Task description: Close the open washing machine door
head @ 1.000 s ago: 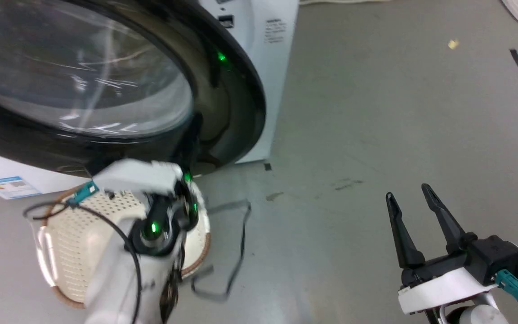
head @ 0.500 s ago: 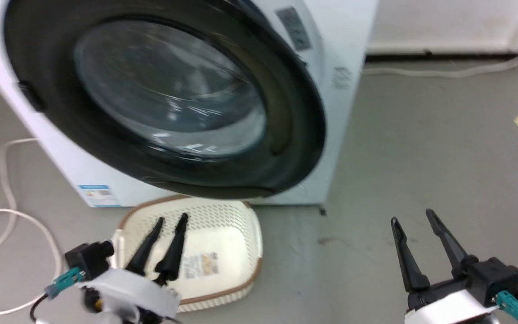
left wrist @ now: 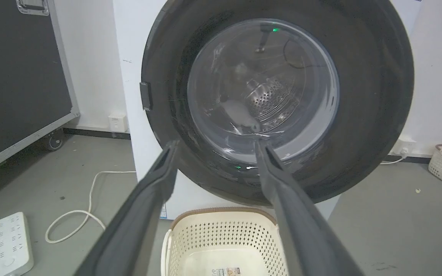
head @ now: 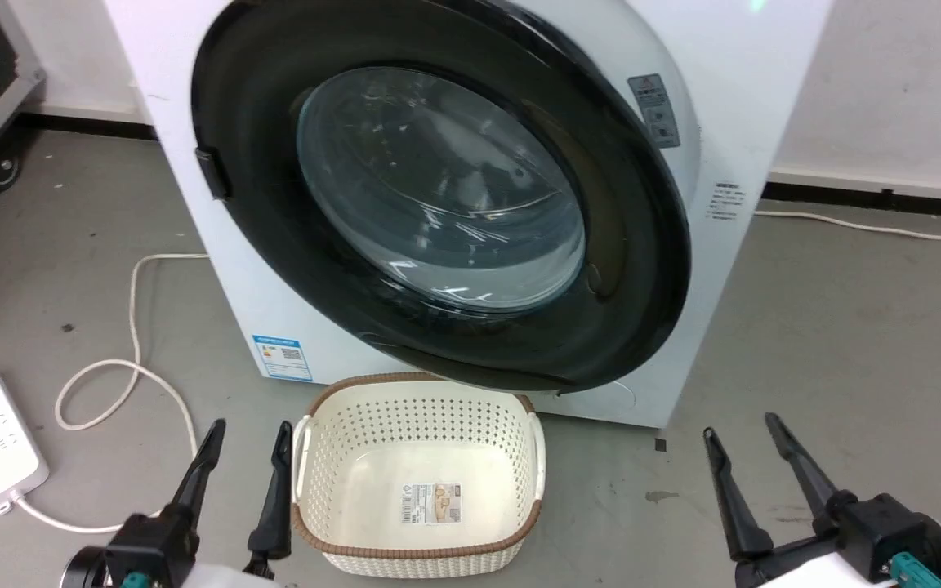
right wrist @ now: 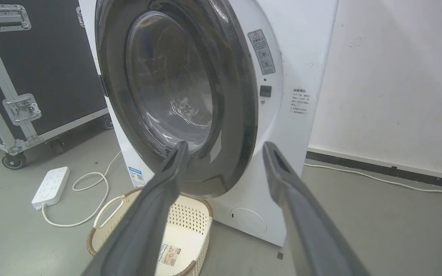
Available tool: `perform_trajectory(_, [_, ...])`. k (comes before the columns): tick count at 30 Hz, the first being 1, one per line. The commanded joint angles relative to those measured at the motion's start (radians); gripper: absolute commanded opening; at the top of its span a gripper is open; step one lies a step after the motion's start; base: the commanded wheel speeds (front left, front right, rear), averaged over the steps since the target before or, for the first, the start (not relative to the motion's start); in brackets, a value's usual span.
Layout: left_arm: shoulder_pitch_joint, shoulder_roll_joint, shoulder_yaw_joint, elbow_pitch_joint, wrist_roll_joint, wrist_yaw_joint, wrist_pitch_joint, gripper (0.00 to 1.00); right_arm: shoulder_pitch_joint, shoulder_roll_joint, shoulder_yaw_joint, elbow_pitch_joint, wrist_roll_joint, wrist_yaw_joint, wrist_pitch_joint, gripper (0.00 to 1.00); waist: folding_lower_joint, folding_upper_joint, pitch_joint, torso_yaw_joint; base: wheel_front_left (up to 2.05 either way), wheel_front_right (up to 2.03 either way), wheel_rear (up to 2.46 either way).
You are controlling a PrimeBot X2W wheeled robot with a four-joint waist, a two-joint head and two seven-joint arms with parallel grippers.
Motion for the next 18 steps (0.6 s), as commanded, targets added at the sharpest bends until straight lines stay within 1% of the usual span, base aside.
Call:
perform_trajectory(1, [0.025, -0.016, 0.019, -0.014, 0.037, 0.002, -0.004, 1.0, 0.015, 0.003, 0.005, 0.009, -0.002, 0.001, -0.004, 1.0, 0.0001, -0.0001, -0.003, 0.014, 0.0, 0.0, 0.0])
perform_trajectory(2, [0.025, -0.016, 0.019, -0.014, 0.037, 0.002, -0.004, 1.0, 0.015, 0.003, 0.005, 0.009, -0.002, 0.001, -0.004, 1.0, 0.0001, -0.0001, -0.003, 0.014, 0.0, 0.0, 0.0])
perform_trajectory(3, [0.044, -0.021, 0.026, -0.015, 0.083, -0.004, -0.004, 1.0, 0.019, 0.003, 0.009, 0.021, 0.001, 0.001, -0.004, 1.0, 0.0001, -0.0001, -0.005, 0.024, 0.0, 0.0, 0.0])
perform_trajectory(4, [0.044, -0.021, 0.026, -0.015, 0.083, -0.004, -0.004, 1.0, 0.019, 0.003, 0.009, 0.021, 0.001, 0.001, -0.004, 1.0, 0.0001, -0.0001, -0.005, 0.024, 0.0, 0.0, 0.0])
perform_trajectory(6, [0.056, -0.023, 0.027, -0.009, 0.123, -0.01, -0.004, 1.0, 0.021, 0.003, 0.014, 0.033, 0.007, 0.001, -0.004, 1.0, 0.0001, -0.0001, -0.005, 0.033, 0.0, 0.0, 0.0])
perform_trajectory(10, [0.064, -0.05, 0.036, -0.005, 0.162, -0.012, -0.004, 1.0, 0.017, 0.003, 0.023, 0.038, 0.006, 0.001, -0.004, 1.0, 0.0001, -0.0001, 0.004, 0.052, 0.0, 0.0, 0.0])
perform_trajectory(11, [0.063, -0.06, 0.039, -0.006, 0.165, -0.014, -0.004, 1.0, 0.014, 0.002, 0.03, 0.038, 0.007, 0.001, -0.004, 0.8, 0.0001, -0.0001, 0.012, 0.057, 0.0, 0.0, 0.0])
perform_trajectory(12, [0.059, -0.067, 0.041, -0.009, 0.17, -0.017, -0.004, 1.0, 0.008, 0.002, 0.035, 0.035, 0.016, 0.001, -0.004, 0.25, 0.0001, -0.0001, 0.02, 0.062, 0.0, 0.0, 0.0])
perform_trajectory(13, [0.055, -0.072, 0.042, -0.01, 0.176, -0.019, -0.004, 1.0, -0.001, 0.002, 0.042, 0.029, 0.032, 0.001, -0.004, 0.0, 0.0001, -0.0001, 0.03, 0.066, 0.0, 0.0, 0.0])
perform_trajectory(14, [0.052, -0.076, 0.043, -0.011, 0.182, -0.023, -0.004, 1.0, -0.013, -0.005, 0.057, 0.02, 0.04, 0.001, -0.002, 0.0, 0.0001, -0.0001, 0.042, 0.071, 0.0, 0.0, 0.0])
perform_trajectory(18, [0.026, -0.087, 0.031, -0.001, 0.211, -0.042, -0.004, 1.0, -0.086, -0.076, 0.123, -0.017, 0.041, 0.001, 0.032, 0.0, 0.0001, -0.0001, 0.104, 0.099, 0.0, 0.0, 0.0])
